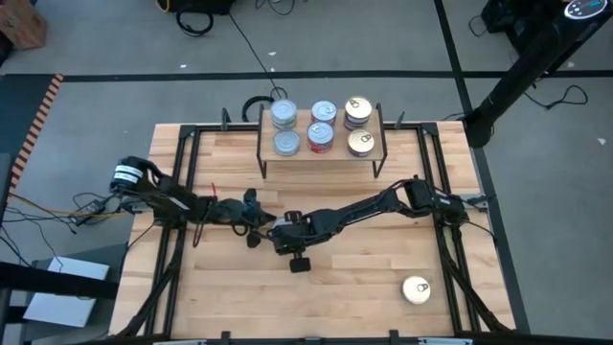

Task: Stack canned seafood by type on shelf
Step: Stack the green and white tuna can on top of the green and white tuna can on the shelf

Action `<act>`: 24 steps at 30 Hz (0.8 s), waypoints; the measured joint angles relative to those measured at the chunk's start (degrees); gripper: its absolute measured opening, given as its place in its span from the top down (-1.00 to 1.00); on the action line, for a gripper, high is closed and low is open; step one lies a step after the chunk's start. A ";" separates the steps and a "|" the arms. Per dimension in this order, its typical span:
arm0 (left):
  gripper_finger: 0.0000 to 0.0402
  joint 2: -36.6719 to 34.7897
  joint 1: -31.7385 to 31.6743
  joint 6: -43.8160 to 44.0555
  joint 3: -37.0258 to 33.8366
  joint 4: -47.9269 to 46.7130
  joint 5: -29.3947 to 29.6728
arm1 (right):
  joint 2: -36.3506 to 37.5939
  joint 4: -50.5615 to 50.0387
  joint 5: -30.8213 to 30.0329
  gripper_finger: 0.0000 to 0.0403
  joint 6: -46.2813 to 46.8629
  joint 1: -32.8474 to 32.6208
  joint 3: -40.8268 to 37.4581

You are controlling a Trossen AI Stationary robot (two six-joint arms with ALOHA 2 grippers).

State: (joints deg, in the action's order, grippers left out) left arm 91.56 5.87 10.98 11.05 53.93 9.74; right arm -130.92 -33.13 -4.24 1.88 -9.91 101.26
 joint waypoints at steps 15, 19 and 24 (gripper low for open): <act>1.00 0.78 0.02 0.00 -0.15 -1.34 -1.93 | 4.75 -2.74 -2.53 0.98 8.81 1.92 1.87; 1.00 0.82 0.02 -0.02 -0.22 -1.44 -2.90 | 4.84 -1.64 -1.60 0.98 10.97 2.55 1.93; 1.00 0.82 0.02 -0.21 -0.22 -1.69 -3.95 | 4.84 0.15 0.45 0.97 12.09 3.22 1.93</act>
State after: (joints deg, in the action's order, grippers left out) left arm 92.38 5.89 10.78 10.83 52.25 5.79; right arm -126.08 -32.98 -3.79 13.98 -6.70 103.20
